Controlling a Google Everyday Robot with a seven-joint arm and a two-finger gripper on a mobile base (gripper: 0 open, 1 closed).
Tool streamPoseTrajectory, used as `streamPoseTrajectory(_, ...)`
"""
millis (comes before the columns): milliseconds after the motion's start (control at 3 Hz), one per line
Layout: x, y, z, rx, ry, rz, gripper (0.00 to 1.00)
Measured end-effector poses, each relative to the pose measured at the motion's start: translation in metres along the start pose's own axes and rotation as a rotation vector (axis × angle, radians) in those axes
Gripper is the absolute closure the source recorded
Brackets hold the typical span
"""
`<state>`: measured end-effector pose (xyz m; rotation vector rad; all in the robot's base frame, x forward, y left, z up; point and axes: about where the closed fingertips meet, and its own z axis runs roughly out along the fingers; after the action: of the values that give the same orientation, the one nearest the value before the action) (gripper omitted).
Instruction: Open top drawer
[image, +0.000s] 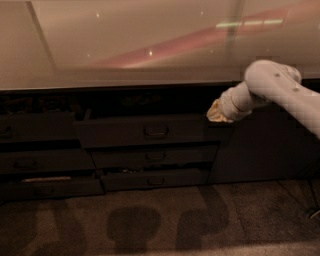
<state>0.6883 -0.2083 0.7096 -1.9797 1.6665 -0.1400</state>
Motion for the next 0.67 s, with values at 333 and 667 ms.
streamPoseTrajectory(333,0.0080,0.0279,0.0078,0.023,-0.018,0.034,1.00)
streamPoseTrajectory(667,0.0080,0.0279,0.0078,0.023,-0.018,0.034,1.00)
